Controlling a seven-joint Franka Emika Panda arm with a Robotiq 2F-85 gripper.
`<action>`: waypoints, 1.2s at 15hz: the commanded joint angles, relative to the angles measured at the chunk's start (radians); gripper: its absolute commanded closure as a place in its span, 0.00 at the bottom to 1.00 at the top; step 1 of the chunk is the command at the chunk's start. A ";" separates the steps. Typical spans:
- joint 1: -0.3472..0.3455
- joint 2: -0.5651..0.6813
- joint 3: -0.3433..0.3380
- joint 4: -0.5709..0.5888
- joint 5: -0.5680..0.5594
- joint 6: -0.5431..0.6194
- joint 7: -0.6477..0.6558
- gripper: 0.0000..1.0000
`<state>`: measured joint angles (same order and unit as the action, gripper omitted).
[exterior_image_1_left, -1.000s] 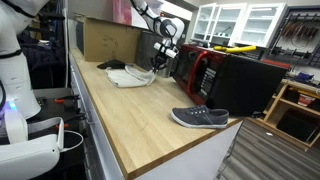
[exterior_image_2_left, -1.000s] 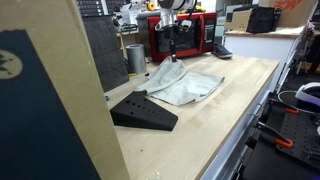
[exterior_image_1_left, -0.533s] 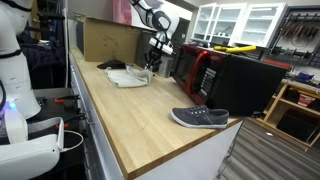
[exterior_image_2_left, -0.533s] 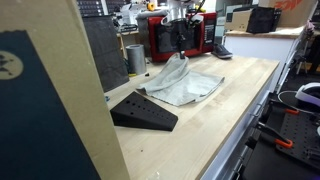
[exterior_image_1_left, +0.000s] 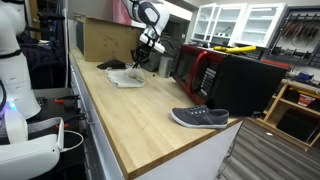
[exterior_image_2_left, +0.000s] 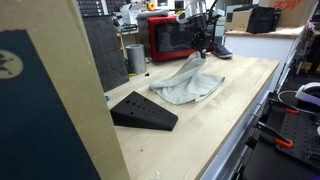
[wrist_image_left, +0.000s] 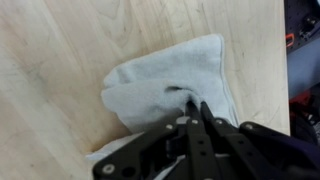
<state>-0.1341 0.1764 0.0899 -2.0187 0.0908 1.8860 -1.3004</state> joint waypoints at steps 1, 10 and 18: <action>0.021 -0.123 -0.036 -0.167 -0.035 0.047 -0.118 0.99; 0.086 -0.295 -0.066 -0.487 -0.149 0.191 -0.128 0.62; 0.125 -0.263 -0.094 -0.368 0.018 0.132 0.003 0.03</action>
<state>-0.0380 -0.1093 0.0052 -2.4549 0.0425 2.0503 -1.3552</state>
